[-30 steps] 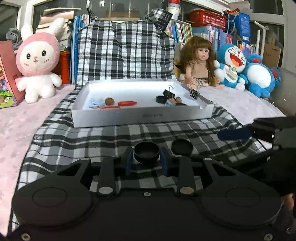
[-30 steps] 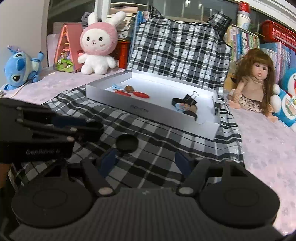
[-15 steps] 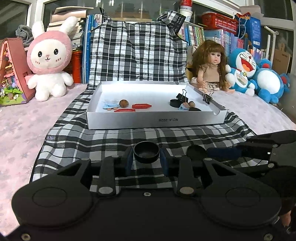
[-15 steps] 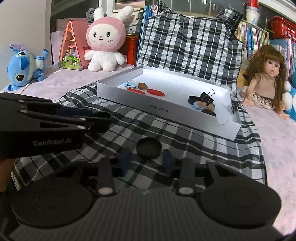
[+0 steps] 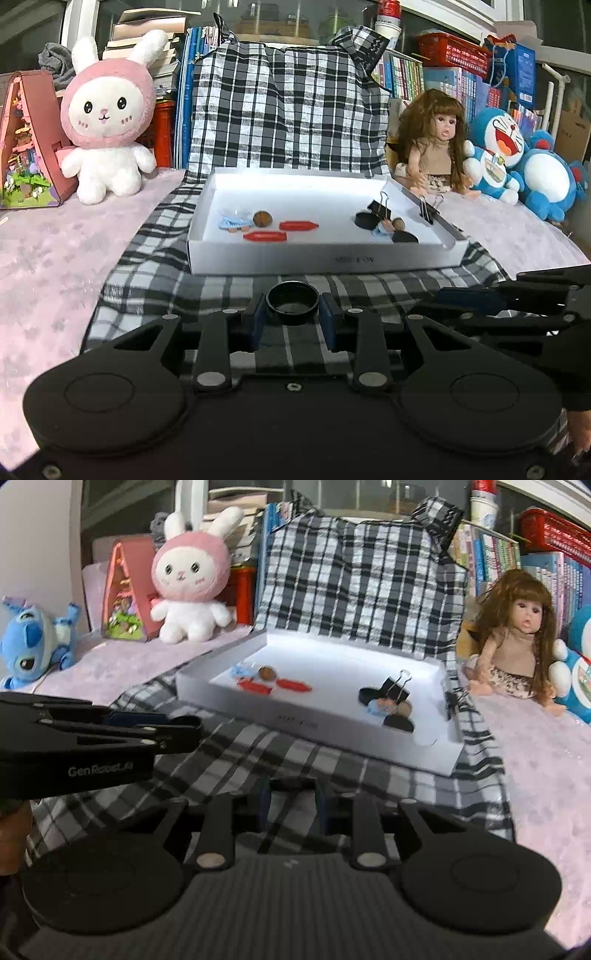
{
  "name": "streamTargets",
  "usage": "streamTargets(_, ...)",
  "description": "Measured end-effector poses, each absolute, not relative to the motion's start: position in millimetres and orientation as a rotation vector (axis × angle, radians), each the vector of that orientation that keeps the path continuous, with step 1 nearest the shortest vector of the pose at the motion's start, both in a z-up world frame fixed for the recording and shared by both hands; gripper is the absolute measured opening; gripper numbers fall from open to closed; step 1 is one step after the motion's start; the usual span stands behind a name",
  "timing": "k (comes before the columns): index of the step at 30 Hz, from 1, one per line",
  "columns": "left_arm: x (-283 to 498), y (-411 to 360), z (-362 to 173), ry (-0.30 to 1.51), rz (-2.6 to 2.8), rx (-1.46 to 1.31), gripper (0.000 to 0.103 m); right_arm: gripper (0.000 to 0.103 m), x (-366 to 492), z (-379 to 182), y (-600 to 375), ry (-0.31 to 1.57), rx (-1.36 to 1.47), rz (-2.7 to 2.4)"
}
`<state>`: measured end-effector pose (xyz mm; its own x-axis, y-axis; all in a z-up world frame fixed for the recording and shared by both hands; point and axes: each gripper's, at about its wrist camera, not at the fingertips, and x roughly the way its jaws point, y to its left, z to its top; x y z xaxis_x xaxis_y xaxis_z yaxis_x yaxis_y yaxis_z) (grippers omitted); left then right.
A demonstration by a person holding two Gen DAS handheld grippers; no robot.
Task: Organize rigid objects
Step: 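Grasp a black cap with the left gripper while the right gripper grasps another black cap, then lower the black cap into the white box while the right gripper releases its cap there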
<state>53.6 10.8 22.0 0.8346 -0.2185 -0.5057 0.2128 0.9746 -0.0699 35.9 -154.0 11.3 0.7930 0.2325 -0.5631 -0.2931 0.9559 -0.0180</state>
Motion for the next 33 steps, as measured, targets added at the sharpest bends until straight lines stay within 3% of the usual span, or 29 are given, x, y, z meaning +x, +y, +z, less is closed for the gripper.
streamTargets(6,76,15,44,0.509,-0.216,-0.015,0.030,0.020,57,28,-167,0.590,-0.051,0.242)
streamTargets(15,82,19,46,0.520,-0.216,-0.029,0.030,0.021,54,24,-185,0.597,-0.001,0.260)
streamTargets(16,80,19,44,0.524,-0.216,-0.027,0.030,0.026,52,22,-185,0.602,0.003,0.283)
streamTargets(18,79,19,40,0.529,-0.216,-0.027,0.030,0.047,47,18,-183,0.614,-0.003,0.321)
streamTargets(20,78,19,38,0.535,-0.217,-0.025,0.030,0.060,40,13,-180,0.612,-0.026,0.329)
streamTargets(25,75,17,32,0.545,-0.219,-0.015,0.030,0.070,28,1,-170,0.618,-0.109,0.328)
streamTargets(29,75,17,31,0.548,-0.217,-0.015,0.030,0.070,27,-8,-165,0.641,-0.148,0.306)
streamTargets(32,77,18,33,0.546,-0.217,-0.019,0.030,0.037,29,-8,-164,0.656,-0.146,0.278)
streamTargets(33,78,19,34,0.545,-0.218,-0.020,0.030,0.037,30,-7,-165,0.657,-0.141,0.271)
